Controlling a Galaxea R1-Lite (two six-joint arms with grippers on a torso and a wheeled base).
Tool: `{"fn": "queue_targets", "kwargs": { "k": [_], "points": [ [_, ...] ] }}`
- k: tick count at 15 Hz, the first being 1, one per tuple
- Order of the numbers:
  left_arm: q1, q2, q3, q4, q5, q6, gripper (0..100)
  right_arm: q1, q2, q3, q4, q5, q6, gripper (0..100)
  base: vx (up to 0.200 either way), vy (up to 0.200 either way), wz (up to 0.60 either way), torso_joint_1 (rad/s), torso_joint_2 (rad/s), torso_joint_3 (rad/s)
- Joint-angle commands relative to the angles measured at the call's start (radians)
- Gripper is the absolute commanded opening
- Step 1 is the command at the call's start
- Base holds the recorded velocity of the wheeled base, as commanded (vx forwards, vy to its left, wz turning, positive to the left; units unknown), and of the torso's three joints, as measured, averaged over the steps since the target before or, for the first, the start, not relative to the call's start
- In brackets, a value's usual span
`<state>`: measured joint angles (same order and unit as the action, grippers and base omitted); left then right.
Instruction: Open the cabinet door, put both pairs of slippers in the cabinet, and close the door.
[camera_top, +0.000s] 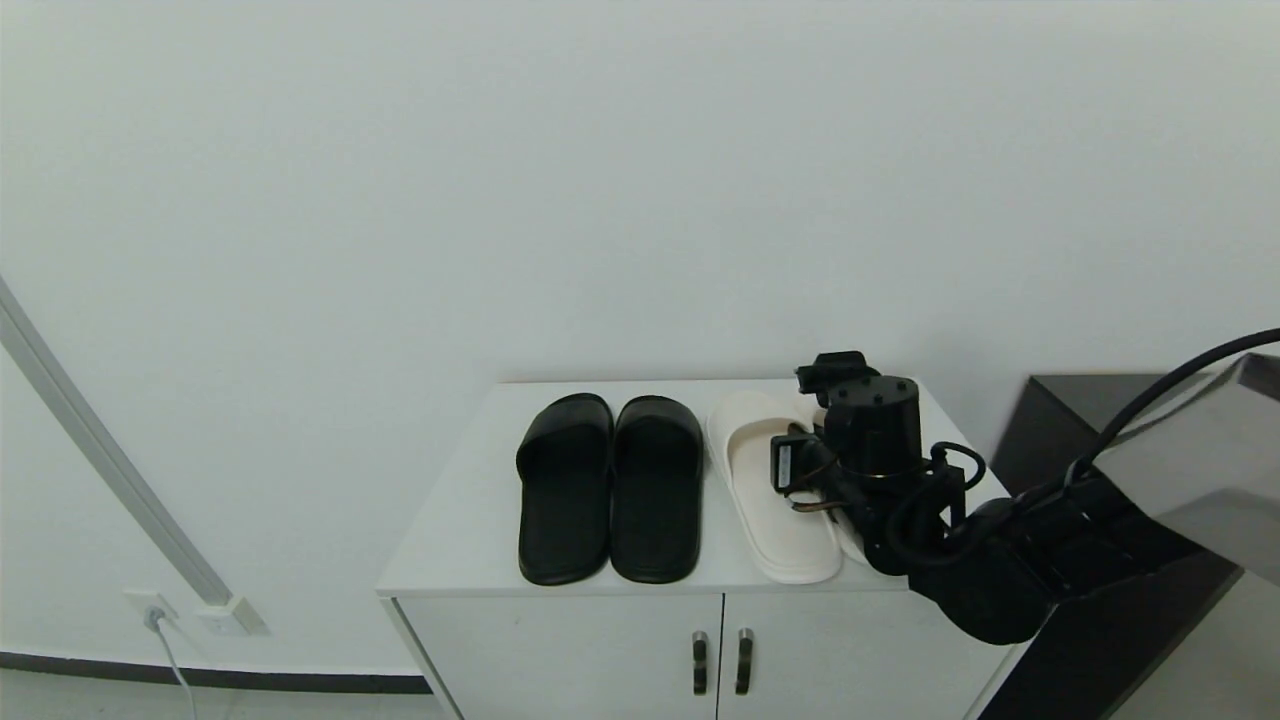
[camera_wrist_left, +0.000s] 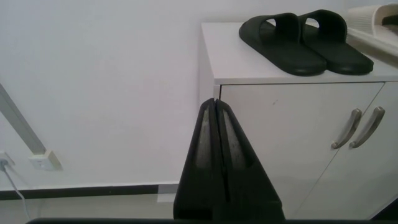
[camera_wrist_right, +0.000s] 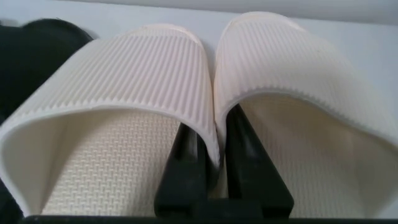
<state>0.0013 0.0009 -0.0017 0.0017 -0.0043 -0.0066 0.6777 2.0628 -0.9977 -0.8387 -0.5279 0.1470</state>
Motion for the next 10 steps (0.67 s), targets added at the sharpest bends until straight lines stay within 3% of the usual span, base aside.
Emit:
{"fn": "queue_targets", "kwargs": {
  "k": [1,5,10],
  "points": [
    [0.000,0.001,0.000,0.000,0.000,0.000,0,0.011,-0.150,0.079,0.001,0.046,-0.029,0,0.000,0.000,0.00,0.000,0.00,0.000],
    [0.000,0.001,0.000,0.000,0.000,0.000,0,0.045,-0.386,0.272,0.020,0.253,-0.109,0,0.000,0.000,0.00,0.000,0.00,0.000],
    [0.000,0.001,0.000,0.000,0.000,-0.001,0,0.149,-0.486,0.376,0.076,0.454,-0.109,0,0.000,0.000,0.00,0.000,0.00,0.000]
  ]
}}
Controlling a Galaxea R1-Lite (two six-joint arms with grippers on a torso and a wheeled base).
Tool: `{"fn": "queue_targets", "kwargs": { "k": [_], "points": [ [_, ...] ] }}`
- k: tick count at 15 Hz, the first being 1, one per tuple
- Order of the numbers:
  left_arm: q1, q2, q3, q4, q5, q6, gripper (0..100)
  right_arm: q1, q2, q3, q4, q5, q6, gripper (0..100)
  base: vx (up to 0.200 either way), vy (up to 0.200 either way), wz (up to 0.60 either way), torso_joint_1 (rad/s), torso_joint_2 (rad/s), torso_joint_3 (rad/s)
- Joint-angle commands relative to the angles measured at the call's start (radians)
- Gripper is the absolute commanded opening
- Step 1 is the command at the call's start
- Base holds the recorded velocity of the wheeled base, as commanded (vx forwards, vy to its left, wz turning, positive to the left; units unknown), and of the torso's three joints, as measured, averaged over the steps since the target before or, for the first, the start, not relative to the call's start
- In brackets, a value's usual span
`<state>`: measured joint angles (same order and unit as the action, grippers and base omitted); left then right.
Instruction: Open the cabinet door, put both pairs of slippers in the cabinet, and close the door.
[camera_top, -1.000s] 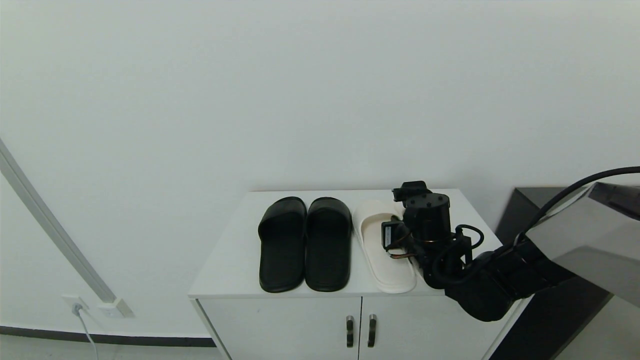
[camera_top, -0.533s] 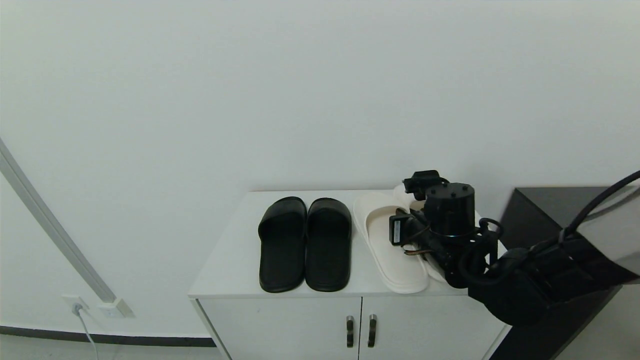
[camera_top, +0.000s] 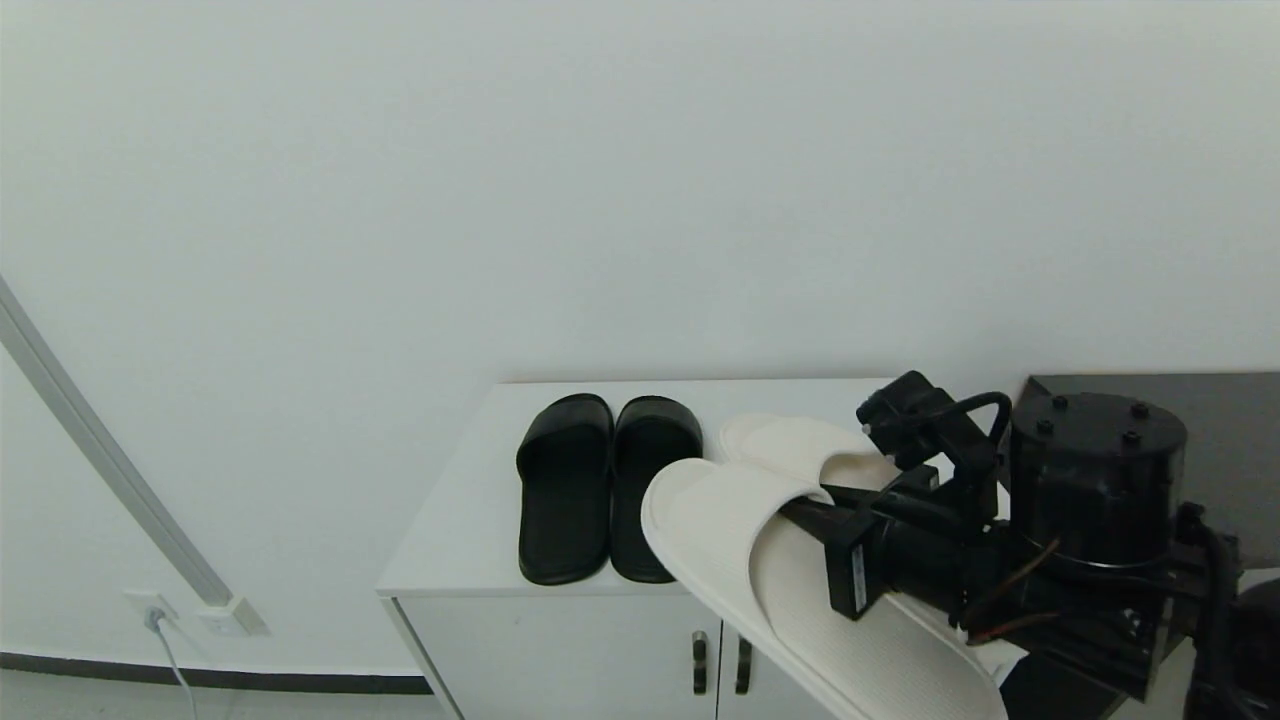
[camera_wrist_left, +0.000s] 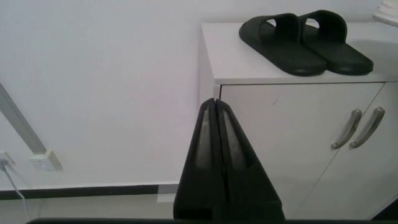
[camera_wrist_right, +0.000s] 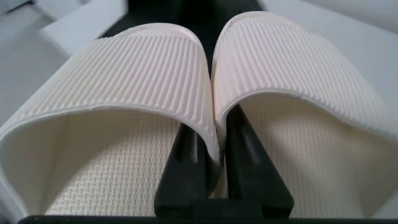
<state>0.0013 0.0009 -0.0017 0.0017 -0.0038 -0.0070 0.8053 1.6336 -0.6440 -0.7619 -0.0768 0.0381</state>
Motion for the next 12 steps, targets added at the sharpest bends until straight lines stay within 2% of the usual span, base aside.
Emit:
{"fn": "queue_targets", "kwargs": {
  "k": [1,5,12],
  "points": [
    [0.000,0.001,0.000,0.000,0.001,-0.001,0,0.025,-0.057,0.026,0.000,0.006,0.000,0,0.000,0.000,0.00,0.000,0.00,0.000],
    [0.000,0.001,0.000,0.000,-0.001,-0.001,0,0.025,-0.055,0.034,0.000,0.008,0.000,0,0.000,0.000,0.00,0.000,0.00,0.000],
    [0.000,0.001,0.000,0.000,-0.001,-0.002,0,0.028,-0.049,0.046,0.000,0.006,0.000,0,-0.200,0.000,0.00,0.000,0.00,0.002]
  ]
}}
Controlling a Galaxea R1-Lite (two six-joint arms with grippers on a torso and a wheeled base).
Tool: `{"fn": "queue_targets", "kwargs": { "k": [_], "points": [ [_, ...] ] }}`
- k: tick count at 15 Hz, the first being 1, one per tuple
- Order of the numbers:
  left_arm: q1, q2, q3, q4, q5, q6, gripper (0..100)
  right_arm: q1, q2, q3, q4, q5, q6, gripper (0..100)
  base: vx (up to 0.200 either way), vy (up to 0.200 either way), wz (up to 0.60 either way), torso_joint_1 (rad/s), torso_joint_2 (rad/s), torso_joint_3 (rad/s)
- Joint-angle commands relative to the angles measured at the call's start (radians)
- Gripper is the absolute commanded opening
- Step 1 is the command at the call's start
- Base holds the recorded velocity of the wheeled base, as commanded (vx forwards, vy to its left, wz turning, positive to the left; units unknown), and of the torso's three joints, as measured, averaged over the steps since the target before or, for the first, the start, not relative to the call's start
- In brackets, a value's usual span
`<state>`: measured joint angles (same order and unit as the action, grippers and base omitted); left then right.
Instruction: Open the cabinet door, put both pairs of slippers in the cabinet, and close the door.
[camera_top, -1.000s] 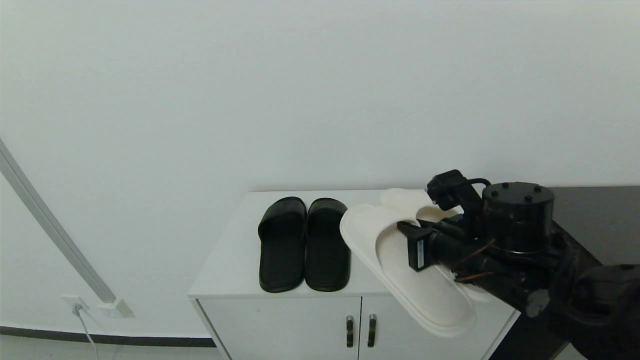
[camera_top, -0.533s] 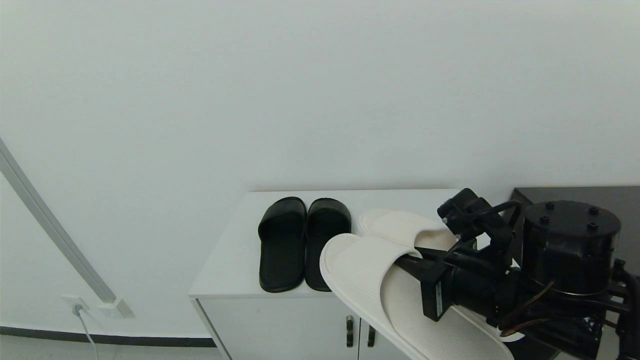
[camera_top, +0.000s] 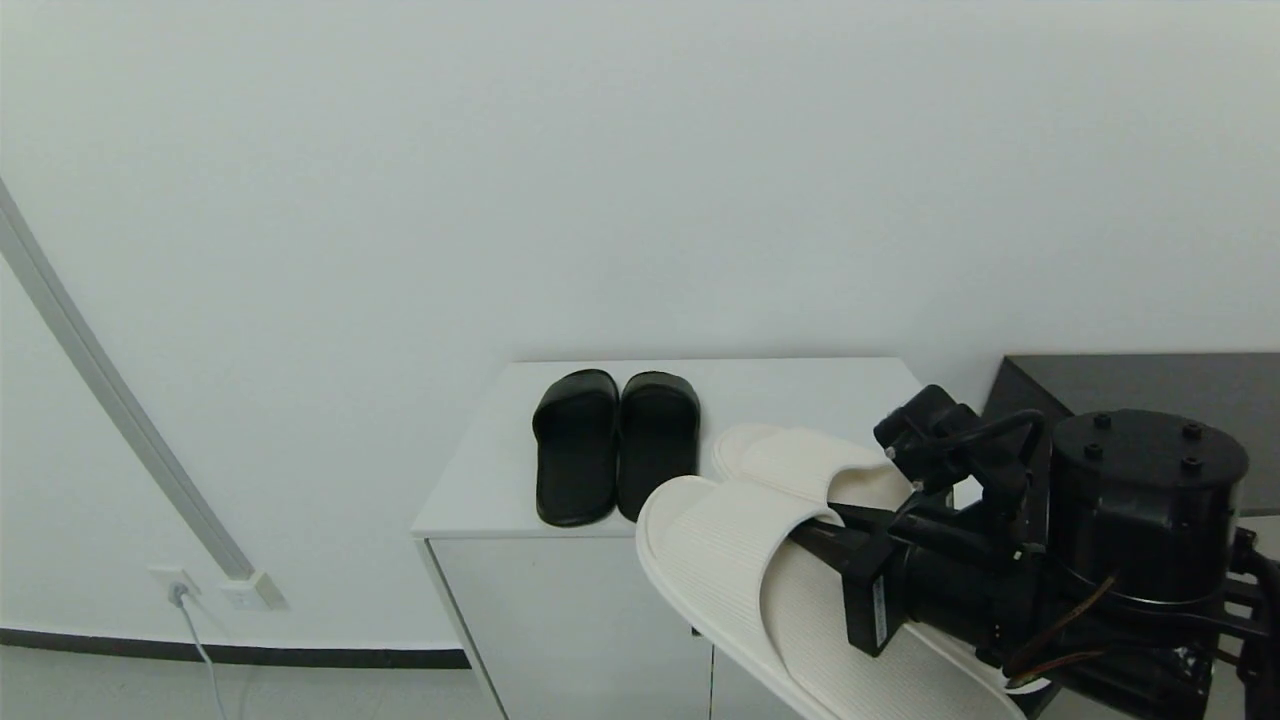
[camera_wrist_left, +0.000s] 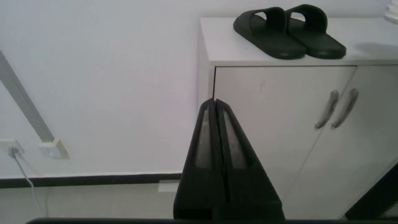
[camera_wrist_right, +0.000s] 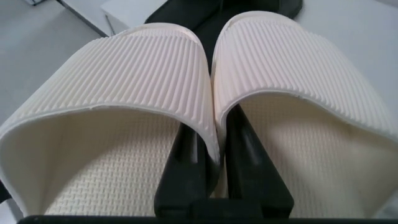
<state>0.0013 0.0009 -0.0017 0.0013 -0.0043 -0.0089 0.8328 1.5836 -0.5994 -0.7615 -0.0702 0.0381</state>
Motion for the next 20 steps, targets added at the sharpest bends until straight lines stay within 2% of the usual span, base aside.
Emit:
{"fn": "queue_targets", "kwargs": {
  "k": [1,2,17,20],
  "points": [
    [0.000,0.001,0.000,0.000,0.000,0.000,0,0.000,0.001,0.004,-0.002,0.001,0.000,0,-0.200,0.000,0.00,-0.002,0.01,0.002],
    [0.000,0.001,0.000,0.000,0.000,0.000,0,0.000,0.001,0.010,-0.004,0.000,0.000,0,-0.200,0.000,0.00,0.002,0.00,0.007],
    [0.000,0.001,0.000,0.000,0.001,0.001,0,0.000,-0.001,0.046,-0.006,0.033,-0.003,0,0.000,0.000,0.00,0.000,0.00,0.000],
    [0.000,0.001,0.000,0.000,0.001,0.001,0,0.000,-0.001,0.055,-0.006,0.033,-0.004,0,0.000,0.000,0.00,-0.093,0.22,0.129]
  ]
}}
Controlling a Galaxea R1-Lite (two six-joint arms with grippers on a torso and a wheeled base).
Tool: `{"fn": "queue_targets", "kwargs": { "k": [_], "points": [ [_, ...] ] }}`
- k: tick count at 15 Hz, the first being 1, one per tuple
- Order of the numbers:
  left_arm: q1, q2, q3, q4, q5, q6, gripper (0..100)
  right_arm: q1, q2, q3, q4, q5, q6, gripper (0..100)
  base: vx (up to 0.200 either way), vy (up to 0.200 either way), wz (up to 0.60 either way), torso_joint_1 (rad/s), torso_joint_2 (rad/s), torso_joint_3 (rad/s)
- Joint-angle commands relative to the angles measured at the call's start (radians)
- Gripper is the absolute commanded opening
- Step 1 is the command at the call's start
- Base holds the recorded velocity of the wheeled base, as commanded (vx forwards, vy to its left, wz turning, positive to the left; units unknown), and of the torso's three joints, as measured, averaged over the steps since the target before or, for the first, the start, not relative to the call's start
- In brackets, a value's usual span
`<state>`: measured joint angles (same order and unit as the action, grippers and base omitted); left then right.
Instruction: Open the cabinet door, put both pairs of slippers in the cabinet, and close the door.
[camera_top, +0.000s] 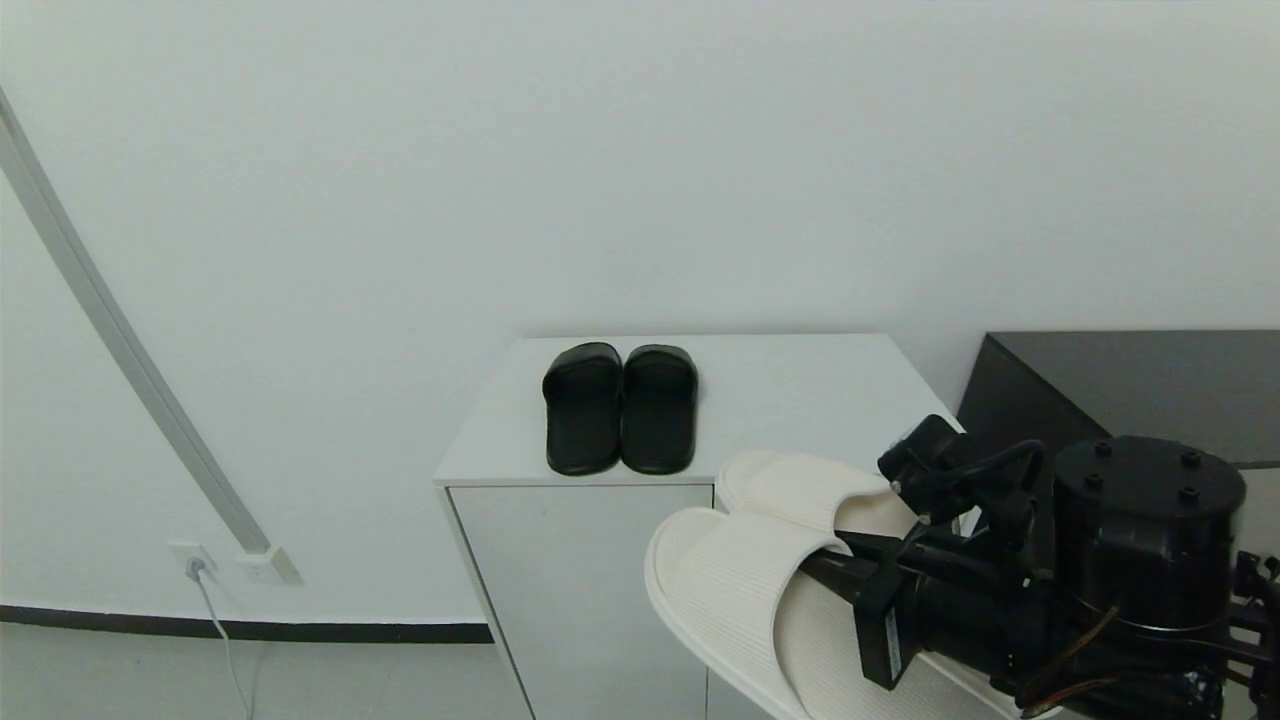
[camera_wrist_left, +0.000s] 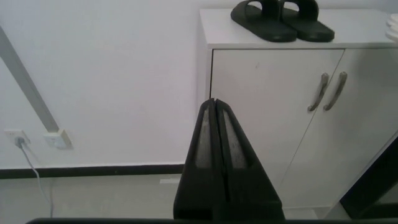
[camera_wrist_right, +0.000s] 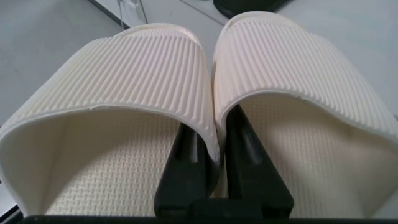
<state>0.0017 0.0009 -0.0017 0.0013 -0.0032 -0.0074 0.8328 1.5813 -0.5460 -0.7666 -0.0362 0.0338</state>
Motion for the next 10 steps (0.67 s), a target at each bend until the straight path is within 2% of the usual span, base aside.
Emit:
{"fn": "queue_targets", "kwargs": {
  "k": [1,5,6,10],
  "points": [
    [0.000,0.001,0.000,0.000,0.000,0.000,0,0.002,0.002,0.001,0.000,-0.001,0.000,0,0.000,0.000,0.00,-0.198,0.44,0.256],
    [0.000,0.001,0.000,0.000,-0.001,-0.003,0,0.003,0.002,0.001,0.000,0.001,0.000,0,0.000,0.000,0.00,-0.225,0.54,0.305],
    [0.000,0.001,0.000,0.000,-0.001,-0.003,100,0.008,0.003,0.003,0.000,0.001,0.000,0,0.000,0.000,0.00,-0.232,0.56,0.330],
    [0.000,0.001,0.000,0.000,-0.001,-0.003,100,0.009,0.003,0.008,0.000,-0.001,0.000,0,0.000,0.000,0.00,-0.212,0.54,0.321]
  ]
}}
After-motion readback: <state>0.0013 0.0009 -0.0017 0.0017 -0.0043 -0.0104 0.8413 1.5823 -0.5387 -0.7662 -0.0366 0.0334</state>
